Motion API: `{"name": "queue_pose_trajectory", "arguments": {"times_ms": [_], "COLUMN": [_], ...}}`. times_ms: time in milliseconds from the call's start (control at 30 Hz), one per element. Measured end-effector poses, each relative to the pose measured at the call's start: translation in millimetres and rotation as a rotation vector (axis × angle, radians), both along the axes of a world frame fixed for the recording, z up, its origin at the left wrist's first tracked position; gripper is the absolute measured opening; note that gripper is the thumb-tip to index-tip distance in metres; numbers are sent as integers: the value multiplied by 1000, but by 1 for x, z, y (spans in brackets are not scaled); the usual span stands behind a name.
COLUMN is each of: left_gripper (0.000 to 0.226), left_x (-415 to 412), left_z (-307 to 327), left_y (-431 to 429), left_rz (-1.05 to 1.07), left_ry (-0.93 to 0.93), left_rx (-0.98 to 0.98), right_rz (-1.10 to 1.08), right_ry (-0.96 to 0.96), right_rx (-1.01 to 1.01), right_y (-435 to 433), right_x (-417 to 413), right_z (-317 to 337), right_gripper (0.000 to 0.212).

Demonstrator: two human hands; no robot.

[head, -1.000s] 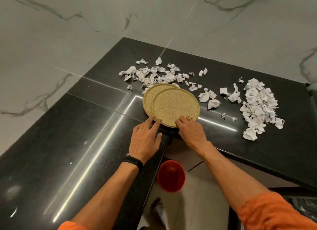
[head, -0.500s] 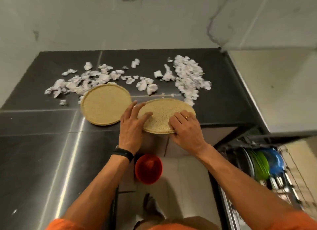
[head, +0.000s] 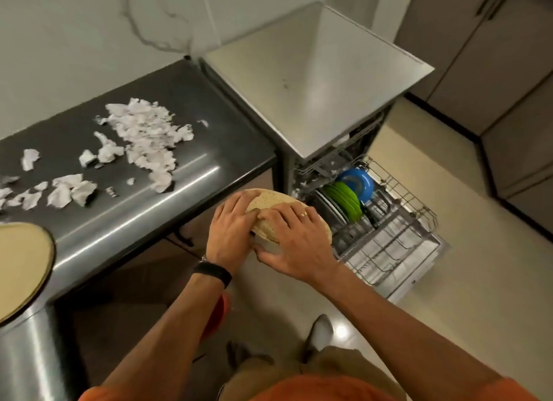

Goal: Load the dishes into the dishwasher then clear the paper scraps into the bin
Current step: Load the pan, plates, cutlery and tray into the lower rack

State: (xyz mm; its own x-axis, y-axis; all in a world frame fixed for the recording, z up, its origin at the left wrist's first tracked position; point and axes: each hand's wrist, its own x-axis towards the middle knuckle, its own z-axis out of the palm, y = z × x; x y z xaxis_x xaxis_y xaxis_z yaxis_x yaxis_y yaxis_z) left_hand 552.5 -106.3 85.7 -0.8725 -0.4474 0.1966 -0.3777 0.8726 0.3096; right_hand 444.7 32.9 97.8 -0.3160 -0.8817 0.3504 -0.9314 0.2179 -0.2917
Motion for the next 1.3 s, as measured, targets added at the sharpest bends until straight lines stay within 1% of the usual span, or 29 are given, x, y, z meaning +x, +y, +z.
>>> {"name": "queue_pose_trajectory", "arguments": {"times_ms": [100,167,267,367,467,600,700,767,833,900,1033,1133,1300], "left_gripper": [28,25,26,26,33,33,29,22,28,34,20,21,18], "left_x": [-42,-66,-92,-111,-131,-164,-191,-209,-220,-225,-235,-243,-257], "left_z": [-6,-13,-23,-45,-87,-172,-253,-302,-350,-388,-425,-438,-447], "left_y": [25,39,57,69,66,50,32,22,12,2,-13,-19,-26], "left_rz": [-44,-76,-136,-193,-240,-318,-352,-399,-412,-401,-339,-345,-351], "left_ry": [-57,-101,-124,-137,-155,-121,-96,-72,-48,-65,-128,-131,-93], "left_rx": [7,-10,-16,21,58,58,86,137,122,111,158,176,180], "right_rz": [-117,-171,-179,-207,-271,-387,-419,-426,-427,-432,-438,-475,-522], "right_ry": [-25,-33,-108,-142,-145,-190,-167,-158,-159,-169,-210,-197,-171], "right_rx": [148,258,414,474,541,520,463,455,466,462,441,457,446], "right_y": [34,55,79,93,94,83,70,61,51,43,30,23,15], "right_x": [-32,-52,-73,-87,-104,-133,-157,-172,-183,-188,-191,-193,-203], "right_z": [-15,-26,-44,-74,-118,-205,-283,-324,-366,-404,-451,-468,-482], "right_gripper": [57,53,46,49,58,63,59,55,54,53,53,55,51]}}
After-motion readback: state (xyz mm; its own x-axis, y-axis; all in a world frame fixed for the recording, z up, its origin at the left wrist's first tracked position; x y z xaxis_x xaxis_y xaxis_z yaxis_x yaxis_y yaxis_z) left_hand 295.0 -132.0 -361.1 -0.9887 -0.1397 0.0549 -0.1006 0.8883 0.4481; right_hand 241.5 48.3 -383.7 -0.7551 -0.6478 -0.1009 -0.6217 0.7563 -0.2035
